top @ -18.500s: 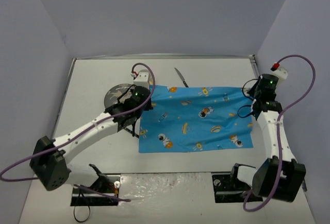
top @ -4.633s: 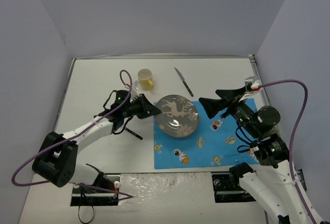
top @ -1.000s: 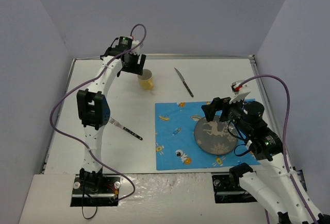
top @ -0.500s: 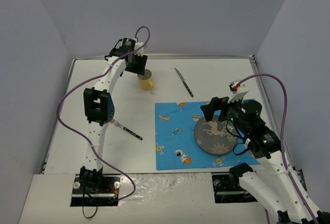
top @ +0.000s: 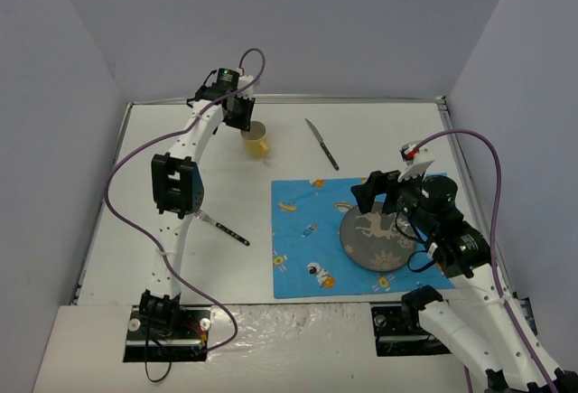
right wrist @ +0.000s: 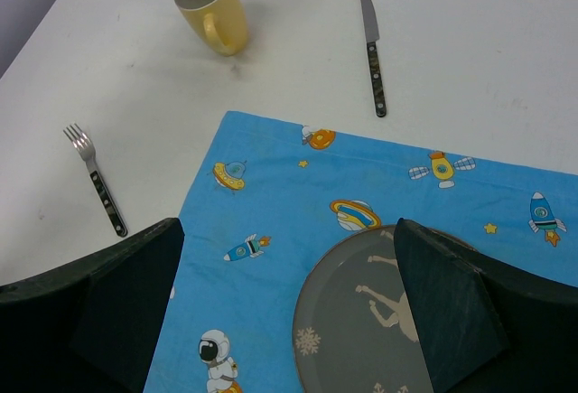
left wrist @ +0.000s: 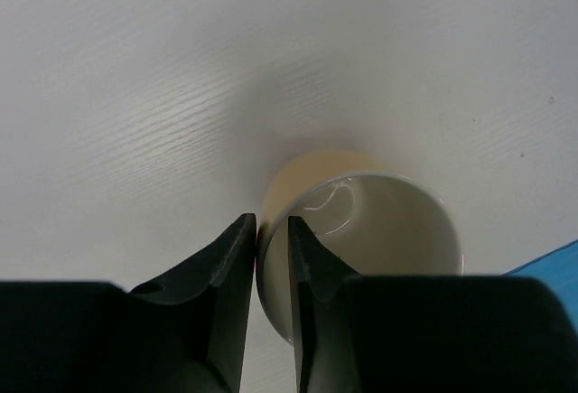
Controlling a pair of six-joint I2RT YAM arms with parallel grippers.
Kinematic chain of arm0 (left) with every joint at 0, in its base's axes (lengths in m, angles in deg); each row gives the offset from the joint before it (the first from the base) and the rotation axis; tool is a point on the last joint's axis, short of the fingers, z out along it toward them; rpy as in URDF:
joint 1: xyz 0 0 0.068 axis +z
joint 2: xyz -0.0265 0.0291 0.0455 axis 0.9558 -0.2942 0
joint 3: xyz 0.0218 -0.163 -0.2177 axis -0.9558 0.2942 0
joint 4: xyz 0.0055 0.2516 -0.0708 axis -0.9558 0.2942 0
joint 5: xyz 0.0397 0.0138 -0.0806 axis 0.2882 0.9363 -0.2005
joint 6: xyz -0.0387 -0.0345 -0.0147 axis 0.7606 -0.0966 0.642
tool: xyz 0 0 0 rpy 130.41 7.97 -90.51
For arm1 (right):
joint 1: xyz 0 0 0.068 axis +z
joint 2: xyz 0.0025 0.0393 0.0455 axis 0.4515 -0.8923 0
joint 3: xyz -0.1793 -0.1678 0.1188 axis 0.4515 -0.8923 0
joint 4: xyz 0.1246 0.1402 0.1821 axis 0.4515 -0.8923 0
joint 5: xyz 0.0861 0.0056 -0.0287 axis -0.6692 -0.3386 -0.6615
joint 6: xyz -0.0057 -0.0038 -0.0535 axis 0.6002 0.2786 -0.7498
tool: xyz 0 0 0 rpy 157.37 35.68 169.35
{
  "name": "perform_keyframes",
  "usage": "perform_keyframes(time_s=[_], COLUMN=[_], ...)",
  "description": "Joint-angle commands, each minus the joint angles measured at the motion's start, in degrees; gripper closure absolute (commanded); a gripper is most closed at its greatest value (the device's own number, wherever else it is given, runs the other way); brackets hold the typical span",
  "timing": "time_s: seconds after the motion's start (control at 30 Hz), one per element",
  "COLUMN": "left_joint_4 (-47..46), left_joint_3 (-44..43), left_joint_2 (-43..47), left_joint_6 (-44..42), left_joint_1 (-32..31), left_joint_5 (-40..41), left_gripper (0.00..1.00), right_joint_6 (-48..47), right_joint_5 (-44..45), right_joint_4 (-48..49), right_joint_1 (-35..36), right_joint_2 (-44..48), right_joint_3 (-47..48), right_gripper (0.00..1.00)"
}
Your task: Set the dinner table for one person
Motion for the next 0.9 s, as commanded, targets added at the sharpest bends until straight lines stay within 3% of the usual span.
perform_keyframes(time_s=[0.0, 0.13, 0.47, 0.67, 0.73, 0.87], left_joint_4=[-1.11, -1.11, -3.19, -0.48, 1.42, 2.72], left_joint_3=[-2.66, -1.77, 7.55, 12.52, 14.51, 18.79], left_joint_2=[3.04, 4.95, 18.40, 27.13, 31.84, 37.45], left_joint_6=[-0.32, -0.25, 6.03, 11.19, 12.44, 14.29], left_joint_1=[0.41, 0.33, -0.68, -4.25, -7.36, -12.30], left_joint_5=[-0.72, -0.83, 1.99, 7.35, 10.65, 14.68], left_gripper=[0.87, 0.99, 1.00, 1.00, 1.00, 1.00], right_joint_6=[-0.72, -1.27, -6.50, -8.01, -10.01, -13.24], right_joint_5=[-0.97, -0.97, -2.37, 0.28, 4.87, 8.62], right_joint_4=[4.16, 4.24, 5.11, 7.43, 8.21, 8.92], right_joint_1=[0.34, 0.34, 2.49, 9.92, 16.45, 20.02], right_joint_2=[-1.79, -3.36, -13.72, -21.03, -25.02, -29.88], right_joint_3=[0.59, 1.48, 6.86, 11.28, 13.21, 16.32], right_gripper=[0.01, 0.01, 0.01, 0.03, 0.04, 0.05])
